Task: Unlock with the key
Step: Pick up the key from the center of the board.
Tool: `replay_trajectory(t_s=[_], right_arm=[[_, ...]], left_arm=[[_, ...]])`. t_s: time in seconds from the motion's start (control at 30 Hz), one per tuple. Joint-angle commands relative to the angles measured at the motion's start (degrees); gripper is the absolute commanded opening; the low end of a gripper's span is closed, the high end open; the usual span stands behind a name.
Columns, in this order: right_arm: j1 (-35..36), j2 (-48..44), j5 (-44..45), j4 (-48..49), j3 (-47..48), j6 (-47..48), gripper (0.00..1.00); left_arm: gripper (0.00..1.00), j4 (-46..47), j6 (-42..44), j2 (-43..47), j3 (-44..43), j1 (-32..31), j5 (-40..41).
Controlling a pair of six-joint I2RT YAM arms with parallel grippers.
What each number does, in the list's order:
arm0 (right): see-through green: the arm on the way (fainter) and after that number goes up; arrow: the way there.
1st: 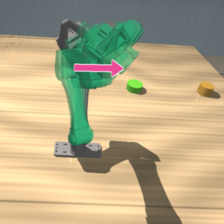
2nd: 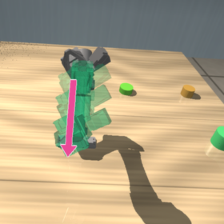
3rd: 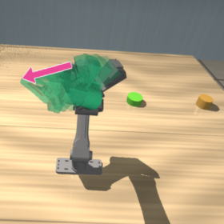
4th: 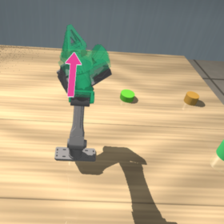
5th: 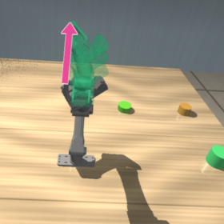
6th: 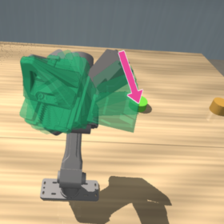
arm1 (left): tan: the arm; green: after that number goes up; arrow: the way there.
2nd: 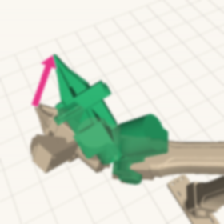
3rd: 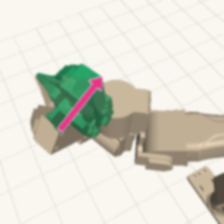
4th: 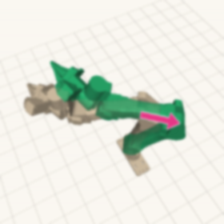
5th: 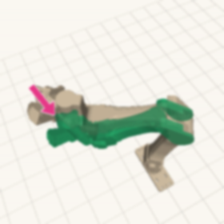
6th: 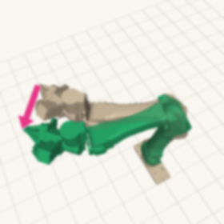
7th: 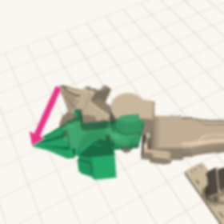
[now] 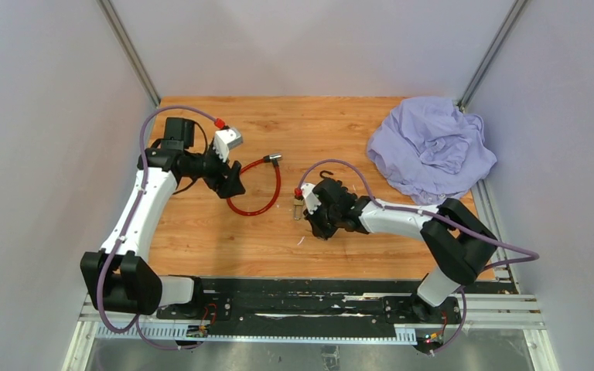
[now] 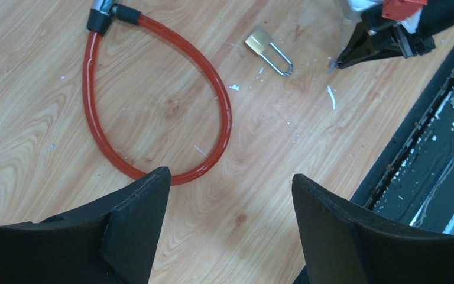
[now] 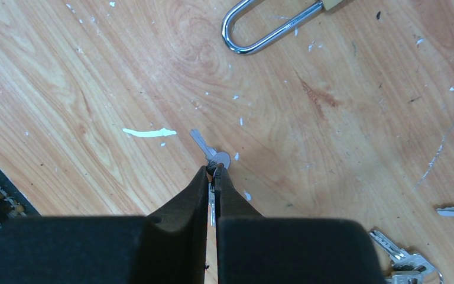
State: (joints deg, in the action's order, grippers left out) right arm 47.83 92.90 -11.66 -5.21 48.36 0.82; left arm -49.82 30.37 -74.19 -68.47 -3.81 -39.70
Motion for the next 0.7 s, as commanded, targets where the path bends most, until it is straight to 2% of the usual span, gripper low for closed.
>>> replay_trajectory(t_s=[0.0, 0.1, 0.3, 0.5, 0.67], right_arm=[[-0.6, -1.6, -1.7, 2.6, -2.6, -1.7, 0.01], [-0.5, -2.8, -1.2, 4.4, -3.5, -2.6, 0.01], [1.6, -7.4, 1.2, 5.1, -3.8, -3.1, 0.01], [5.6, -10.5, 3.4, 2.5, 0.6, -4.2, 0.01], [9.6, -11.7, 5.1, 0.8, 5.1, -5.0, 0.01]], left_arm=[[0.8, -5.1, 7.2, 2.7, -0.8, 0.6, -5.6], [0.8, -9.9, 16.2, 4.2, 0.0, 0.6, -7.2], [0.76, -13.3, 29.5, 9.7, 5.0, -1.0, -4.5], [0.73, -13.3, 56.9, 22.9, 14.4, -9.0, -1.2], [0.69, -3.5, 60.5, 32.9, 21.2, -16.3, -0.3]])
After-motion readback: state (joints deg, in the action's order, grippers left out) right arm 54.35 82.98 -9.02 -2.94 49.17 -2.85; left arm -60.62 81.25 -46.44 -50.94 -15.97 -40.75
